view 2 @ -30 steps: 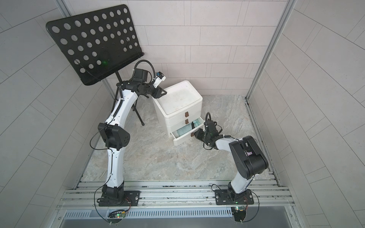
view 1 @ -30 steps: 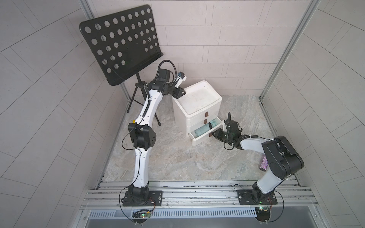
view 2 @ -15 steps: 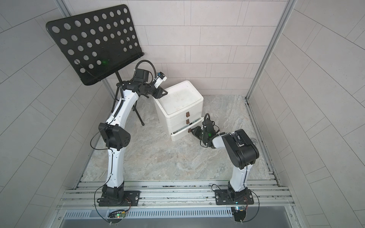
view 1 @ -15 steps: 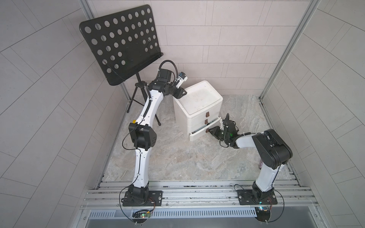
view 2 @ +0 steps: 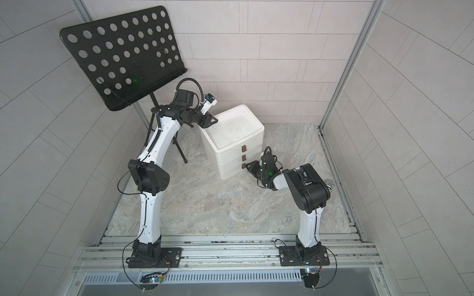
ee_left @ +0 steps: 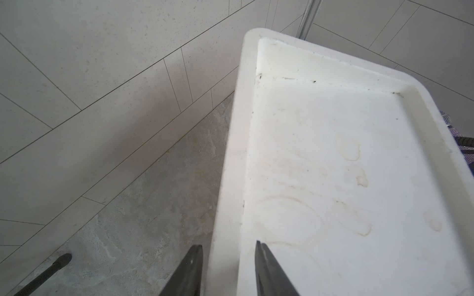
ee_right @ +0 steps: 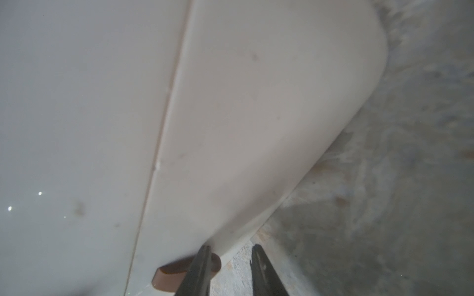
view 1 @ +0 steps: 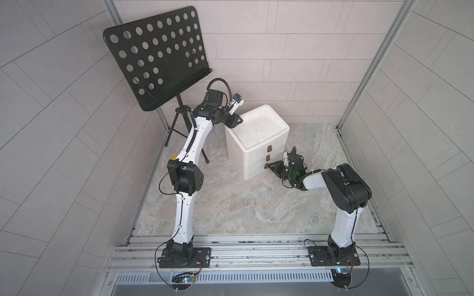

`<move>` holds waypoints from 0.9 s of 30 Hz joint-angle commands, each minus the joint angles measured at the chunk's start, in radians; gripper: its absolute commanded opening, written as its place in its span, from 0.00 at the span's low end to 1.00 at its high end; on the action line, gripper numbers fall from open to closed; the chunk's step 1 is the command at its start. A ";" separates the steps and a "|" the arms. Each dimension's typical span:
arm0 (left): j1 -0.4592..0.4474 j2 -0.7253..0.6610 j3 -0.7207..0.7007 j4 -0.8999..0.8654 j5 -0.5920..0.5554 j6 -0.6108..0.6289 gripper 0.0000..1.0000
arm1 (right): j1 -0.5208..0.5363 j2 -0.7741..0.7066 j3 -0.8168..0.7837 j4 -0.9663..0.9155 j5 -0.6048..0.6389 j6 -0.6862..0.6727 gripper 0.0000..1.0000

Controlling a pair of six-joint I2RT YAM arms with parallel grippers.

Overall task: Place the umbrella in the drawer by color
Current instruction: Close the drawer in the storage box.

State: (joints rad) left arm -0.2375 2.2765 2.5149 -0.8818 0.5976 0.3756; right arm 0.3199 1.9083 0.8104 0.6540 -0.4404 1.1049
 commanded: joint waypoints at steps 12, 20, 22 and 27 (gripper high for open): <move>-0.027 -0.005 -0.010 -0.003 -0.139 -0.194 0.83 | -0.081 -0.329 -0.040 -0.221 0.020 -0.189 0.65; 0.010 -0.131 -0.022 -0.037 -0.240 -0.294 0.90 | -0.100 -0.585 0.194 -0.733 0.207 -0.506 0.76; 0.011 -0.165 -0.044 -0.033 -0.248 -0.307 0.91 | -0.101 -0.596 0.254 -0.780 0.236 -0.565 0.78; 0.025 -0.223 -0.057 -0.052 -0.322 -0.366 0.92 | -0.104 -0.514 0.461 -0.922 0.229 -0.671 0.78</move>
State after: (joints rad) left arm -0.2157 2.1117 2.4619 -0.9035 0.3363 0.0681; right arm 0.2211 1.3479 1.1931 -0.1070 -0.2401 0.5526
